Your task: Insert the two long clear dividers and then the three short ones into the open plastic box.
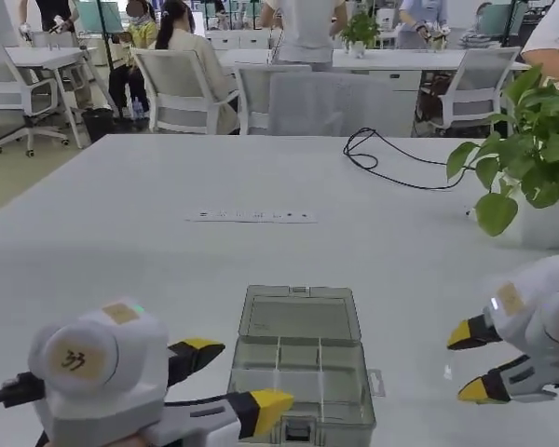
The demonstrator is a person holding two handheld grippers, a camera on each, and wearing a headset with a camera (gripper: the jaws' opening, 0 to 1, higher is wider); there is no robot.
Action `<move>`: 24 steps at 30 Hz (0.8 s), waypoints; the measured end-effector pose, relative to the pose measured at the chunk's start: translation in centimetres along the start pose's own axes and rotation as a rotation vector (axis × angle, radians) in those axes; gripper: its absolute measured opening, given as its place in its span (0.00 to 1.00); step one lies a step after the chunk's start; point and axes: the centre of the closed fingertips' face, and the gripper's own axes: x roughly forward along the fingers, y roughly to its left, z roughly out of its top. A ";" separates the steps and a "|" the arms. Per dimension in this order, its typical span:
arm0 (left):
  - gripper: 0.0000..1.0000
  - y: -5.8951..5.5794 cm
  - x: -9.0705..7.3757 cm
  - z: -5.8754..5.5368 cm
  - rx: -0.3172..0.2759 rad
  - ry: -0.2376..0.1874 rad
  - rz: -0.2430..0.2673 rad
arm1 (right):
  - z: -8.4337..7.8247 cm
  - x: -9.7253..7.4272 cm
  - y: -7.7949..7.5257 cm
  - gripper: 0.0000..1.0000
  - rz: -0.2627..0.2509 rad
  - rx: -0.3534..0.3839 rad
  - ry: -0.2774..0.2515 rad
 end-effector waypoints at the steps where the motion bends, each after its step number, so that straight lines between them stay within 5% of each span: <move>1: 0.56 -0.1 0.0 0.0 -0.007 0.002 -0.004 | 0.8 0.0 -0.1 0.32 -0.008 -0.003 -0.017; 14: 0.42 -1.4 0.6 0.4 -0.136 -0.039 -0.066 | 9.3 0.0 -0.6 0.32 -0.083 -0.061 -0.179; 24: 0.32 -2.0 0.5 1.5 -0.220 -0.115 -0.109 | 13.7 0.1 -0.3 0.32 -0.100 -0.106 -0.253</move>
